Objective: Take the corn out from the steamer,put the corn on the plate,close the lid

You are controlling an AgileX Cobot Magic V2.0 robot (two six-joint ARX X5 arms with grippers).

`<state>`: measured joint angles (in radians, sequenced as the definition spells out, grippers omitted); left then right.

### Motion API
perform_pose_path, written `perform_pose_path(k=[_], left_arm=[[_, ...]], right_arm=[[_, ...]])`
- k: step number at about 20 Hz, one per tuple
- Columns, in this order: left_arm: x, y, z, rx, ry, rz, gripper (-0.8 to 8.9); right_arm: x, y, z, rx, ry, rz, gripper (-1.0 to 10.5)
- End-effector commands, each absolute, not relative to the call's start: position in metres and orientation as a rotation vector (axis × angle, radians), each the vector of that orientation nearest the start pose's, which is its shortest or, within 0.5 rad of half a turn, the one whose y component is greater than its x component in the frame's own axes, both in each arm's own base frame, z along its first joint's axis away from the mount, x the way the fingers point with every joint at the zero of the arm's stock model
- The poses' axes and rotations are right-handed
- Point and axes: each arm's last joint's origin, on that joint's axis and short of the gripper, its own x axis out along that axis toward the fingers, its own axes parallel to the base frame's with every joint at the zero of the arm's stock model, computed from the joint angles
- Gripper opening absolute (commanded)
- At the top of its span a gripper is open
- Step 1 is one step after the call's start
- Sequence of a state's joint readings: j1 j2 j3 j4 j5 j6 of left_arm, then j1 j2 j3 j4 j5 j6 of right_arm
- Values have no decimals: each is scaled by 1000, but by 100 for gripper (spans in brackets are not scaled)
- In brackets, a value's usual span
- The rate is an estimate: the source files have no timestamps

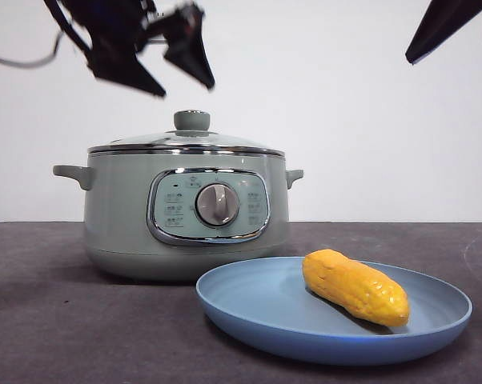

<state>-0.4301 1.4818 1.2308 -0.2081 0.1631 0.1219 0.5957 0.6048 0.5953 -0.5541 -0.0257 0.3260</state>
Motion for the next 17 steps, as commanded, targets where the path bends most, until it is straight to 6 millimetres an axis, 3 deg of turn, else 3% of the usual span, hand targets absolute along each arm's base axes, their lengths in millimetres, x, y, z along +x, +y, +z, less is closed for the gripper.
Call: perform_pose_path(k=[1,10,17], left_arm=[[287,-138,334,182,437,-612,493],[202,-99,368,161,629,-603,492],[146,-73,378,157,728,-618,492]], right_arm=[[107,74,257,124,641,515,598],[104,75,254,73,682,621,598],[102,76,254,93,708,703,596]])
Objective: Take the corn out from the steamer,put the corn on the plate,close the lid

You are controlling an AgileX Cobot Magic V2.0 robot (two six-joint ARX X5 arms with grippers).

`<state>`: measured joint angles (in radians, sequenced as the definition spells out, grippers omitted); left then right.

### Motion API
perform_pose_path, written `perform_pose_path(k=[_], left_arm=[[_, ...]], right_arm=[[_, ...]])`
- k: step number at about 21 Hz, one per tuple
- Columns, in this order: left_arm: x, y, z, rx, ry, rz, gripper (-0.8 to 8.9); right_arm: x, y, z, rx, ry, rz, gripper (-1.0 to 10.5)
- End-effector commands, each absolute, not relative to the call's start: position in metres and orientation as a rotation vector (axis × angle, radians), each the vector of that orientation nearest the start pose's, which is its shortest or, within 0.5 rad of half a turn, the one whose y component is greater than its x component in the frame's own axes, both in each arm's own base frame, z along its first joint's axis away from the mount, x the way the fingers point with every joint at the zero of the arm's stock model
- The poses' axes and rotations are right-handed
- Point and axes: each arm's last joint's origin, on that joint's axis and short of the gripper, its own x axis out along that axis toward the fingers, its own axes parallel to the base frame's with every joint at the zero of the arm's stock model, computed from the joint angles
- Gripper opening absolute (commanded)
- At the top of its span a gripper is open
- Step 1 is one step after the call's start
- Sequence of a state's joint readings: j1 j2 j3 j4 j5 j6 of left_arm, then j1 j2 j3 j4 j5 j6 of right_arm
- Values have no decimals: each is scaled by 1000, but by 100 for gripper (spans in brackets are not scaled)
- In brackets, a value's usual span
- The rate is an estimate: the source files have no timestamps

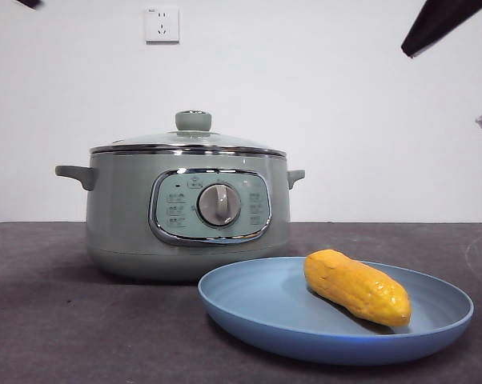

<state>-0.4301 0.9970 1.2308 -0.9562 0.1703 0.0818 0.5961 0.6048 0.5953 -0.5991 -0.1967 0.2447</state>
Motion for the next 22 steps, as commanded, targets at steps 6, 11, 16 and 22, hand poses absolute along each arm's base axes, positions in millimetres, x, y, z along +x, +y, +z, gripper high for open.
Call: perform_pose_path(k=[6,11,16,22], left_arm=[[123,-63,376,162,807,-623,492],[118,-61,372,161,874,-638,489],[118,-61,372,162,882,-637,289],[118,-61,372,165,880,-639,-5]], right_arm=[[100,75,252,80,736,700,595],[100,75,251,78,746,698,593],[100,75,251,78,749,697,360],[98,74,248,70,783,689,-4]])
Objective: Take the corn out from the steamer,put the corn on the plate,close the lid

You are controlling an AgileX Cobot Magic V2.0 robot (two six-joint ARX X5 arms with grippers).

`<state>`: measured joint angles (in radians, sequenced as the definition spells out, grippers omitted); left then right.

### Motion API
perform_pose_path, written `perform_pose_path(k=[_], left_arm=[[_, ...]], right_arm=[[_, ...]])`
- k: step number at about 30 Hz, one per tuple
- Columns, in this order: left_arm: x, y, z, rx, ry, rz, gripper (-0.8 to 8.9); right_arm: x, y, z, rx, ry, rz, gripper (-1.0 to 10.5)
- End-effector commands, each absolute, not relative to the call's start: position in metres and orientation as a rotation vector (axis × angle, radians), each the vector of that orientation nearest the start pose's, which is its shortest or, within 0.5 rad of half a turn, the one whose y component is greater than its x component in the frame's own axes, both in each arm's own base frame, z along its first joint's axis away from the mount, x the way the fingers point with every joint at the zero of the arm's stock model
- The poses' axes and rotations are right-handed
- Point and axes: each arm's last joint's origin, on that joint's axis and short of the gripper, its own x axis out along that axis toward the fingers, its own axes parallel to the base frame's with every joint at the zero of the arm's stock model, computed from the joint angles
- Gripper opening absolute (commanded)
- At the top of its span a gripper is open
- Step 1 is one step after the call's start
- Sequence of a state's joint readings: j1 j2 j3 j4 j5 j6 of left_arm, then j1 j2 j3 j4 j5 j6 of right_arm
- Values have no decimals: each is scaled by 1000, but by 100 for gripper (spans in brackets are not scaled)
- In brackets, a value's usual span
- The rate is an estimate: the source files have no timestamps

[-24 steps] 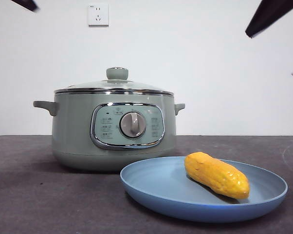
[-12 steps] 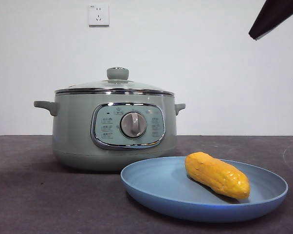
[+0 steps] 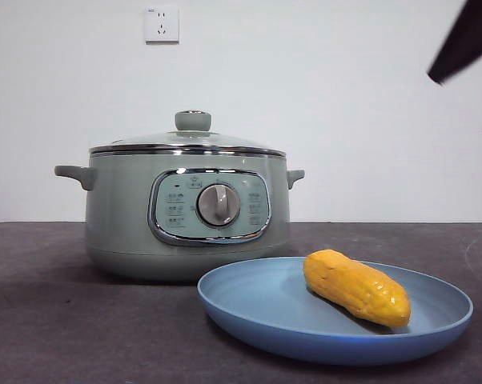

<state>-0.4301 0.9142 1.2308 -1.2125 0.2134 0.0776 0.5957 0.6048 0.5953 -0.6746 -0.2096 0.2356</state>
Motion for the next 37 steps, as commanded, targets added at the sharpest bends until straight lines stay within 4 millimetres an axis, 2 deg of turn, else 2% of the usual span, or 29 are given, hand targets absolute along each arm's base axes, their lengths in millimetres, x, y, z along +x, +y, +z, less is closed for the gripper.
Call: perform_pose_path(k=[1,30,33,37], left_arm=[[118,-61,372,165,879,-639,-5],[121,-62,374,196,824,-650,-4],[125,-60,384,279,659,-651,-4],[124,-48,407,300,307,-584,-4]], right_arm=[[98,74,248,68,787,688,-3],[98,73,248,67,788,684,1],[98,73,248,67,788,684,1],[98,73,248,66,788,684,1]])
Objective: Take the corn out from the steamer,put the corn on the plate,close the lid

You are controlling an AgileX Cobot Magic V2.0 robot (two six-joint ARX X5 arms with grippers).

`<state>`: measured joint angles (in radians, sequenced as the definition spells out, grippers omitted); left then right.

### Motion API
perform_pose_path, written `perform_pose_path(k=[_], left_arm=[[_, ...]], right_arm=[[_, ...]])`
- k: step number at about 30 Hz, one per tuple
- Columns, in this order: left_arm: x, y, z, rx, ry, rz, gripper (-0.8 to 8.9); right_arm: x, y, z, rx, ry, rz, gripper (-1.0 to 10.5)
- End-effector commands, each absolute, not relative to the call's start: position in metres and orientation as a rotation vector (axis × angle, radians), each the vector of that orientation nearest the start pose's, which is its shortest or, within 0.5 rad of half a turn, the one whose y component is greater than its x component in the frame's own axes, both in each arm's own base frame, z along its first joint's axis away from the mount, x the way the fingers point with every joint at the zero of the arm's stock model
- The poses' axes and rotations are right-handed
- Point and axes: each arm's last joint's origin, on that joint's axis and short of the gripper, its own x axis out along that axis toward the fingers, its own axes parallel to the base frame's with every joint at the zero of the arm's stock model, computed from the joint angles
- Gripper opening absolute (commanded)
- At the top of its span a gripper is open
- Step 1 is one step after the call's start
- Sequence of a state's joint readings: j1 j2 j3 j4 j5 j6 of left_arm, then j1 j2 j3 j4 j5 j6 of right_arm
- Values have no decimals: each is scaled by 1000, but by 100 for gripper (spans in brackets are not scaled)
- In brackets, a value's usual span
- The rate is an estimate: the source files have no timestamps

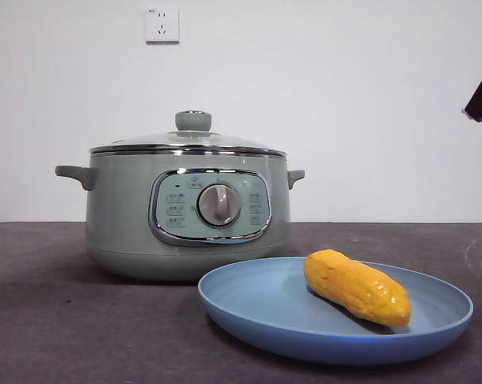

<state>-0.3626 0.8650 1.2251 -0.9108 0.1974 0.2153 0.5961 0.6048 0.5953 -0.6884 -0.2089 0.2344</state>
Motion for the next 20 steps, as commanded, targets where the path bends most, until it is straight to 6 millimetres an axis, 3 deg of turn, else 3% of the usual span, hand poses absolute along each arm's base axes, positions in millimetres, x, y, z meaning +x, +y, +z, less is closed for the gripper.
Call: perform_pose_path(k=[1,4,7,12,20], left_arm=[[122,-44,411,290,225,-562,-3],[114,-33,410,282,35,-480,-4],[106,-23,391,287,-83,-371,-4],[97,-13,331,290,-122,-241,-4],[92,-7,238,221,-15,-150,-4]], right_arm=[[98,73,248,66,788,682,1],[98,73,248,66,788,681,1],[98,73,248,66,788,681,1],[98,73,248,66,788,681,1],[98,73,248,66,788,681,1]])
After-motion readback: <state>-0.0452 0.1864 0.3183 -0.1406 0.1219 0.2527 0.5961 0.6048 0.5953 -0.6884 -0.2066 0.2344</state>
